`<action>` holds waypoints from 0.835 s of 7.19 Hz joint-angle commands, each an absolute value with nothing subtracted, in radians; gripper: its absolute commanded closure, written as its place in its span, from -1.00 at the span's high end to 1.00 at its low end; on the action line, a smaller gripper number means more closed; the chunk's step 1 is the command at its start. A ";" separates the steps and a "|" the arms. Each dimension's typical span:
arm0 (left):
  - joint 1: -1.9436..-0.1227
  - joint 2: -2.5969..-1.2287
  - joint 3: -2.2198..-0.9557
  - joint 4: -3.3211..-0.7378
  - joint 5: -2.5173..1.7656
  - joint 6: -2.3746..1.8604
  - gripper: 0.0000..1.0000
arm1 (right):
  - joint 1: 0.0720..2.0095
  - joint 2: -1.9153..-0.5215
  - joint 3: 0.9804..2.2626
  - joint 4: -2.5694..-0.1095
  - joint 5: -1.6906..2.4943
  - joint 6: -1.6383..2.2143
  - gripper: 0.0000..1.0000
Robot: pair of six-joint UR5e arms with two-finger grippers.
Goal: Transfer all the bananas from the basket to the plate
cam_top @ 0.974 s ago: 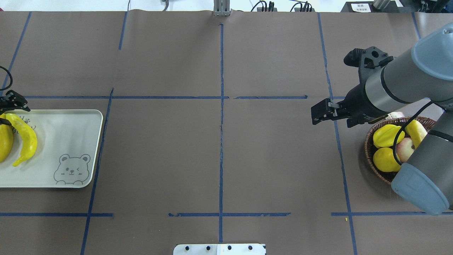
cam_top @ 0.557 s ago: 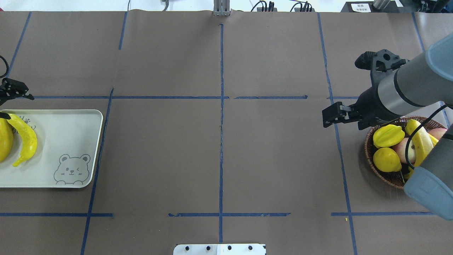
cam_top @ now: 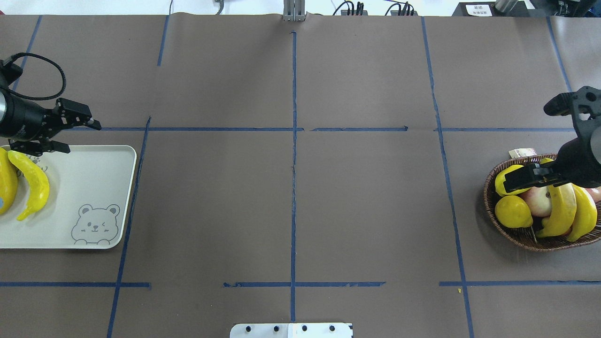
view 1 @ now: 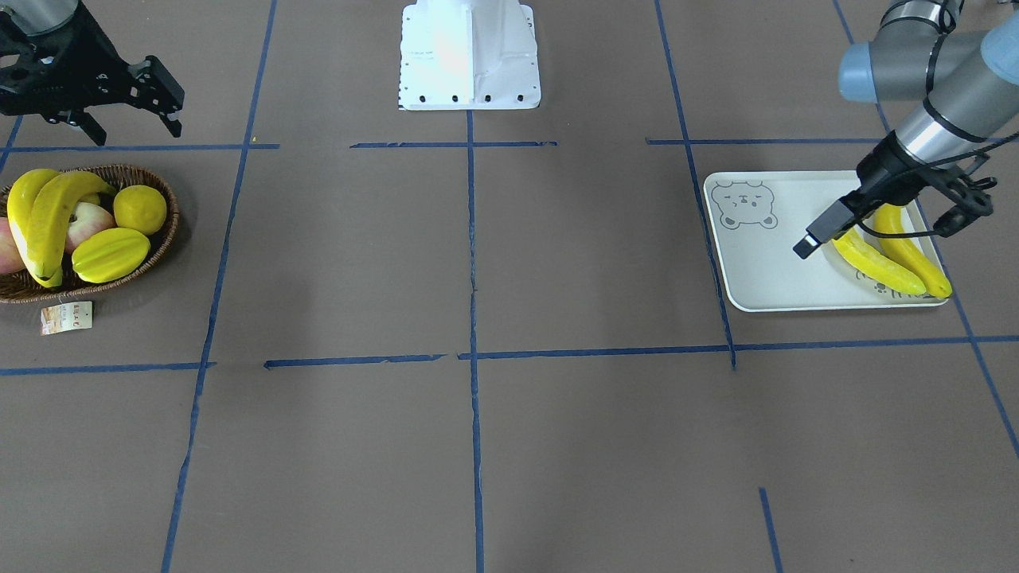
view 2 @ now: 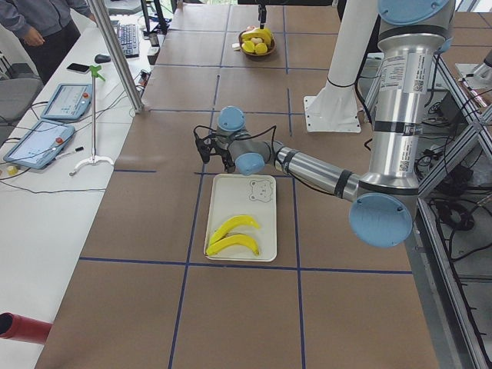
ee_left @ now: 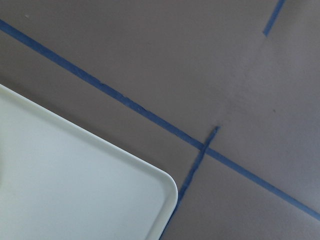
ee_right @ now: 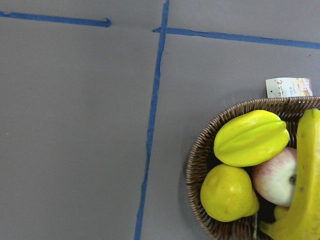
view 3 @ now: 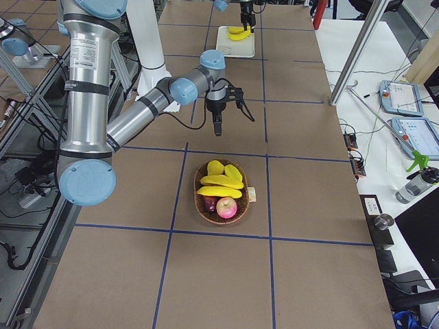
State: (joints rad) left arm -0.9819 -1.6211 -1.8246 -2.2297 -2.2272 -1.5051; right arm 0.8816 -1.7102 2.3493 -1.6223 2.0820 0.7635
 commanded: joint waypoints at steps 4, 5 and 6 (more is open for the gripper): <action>-0.950 -1.623 -1.858 -2.232 -2.220 -1.512 0.99 | 0.868 -1.986 2.119 -1.005 1.928 0.982 0.97; -0.950 -1.623 -1.867 -2.233 -2.223 -1.513 0.99 | 0.832 -1.990 2.103 -1.005 1.895 1.029 0.97; -0.948 -1.621 -1.868 -2.233 -2.221 -1.513 0.99 | 0.751 -1.999 2.091 -1.005 1.809 1.066 0.98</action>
State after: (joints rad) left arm -0.9495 -1.6227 -1.8635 -2.2330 -2.2214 -1.5122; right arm 0.8264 -1.9856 2.1138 -1.0194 1.8909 1.0173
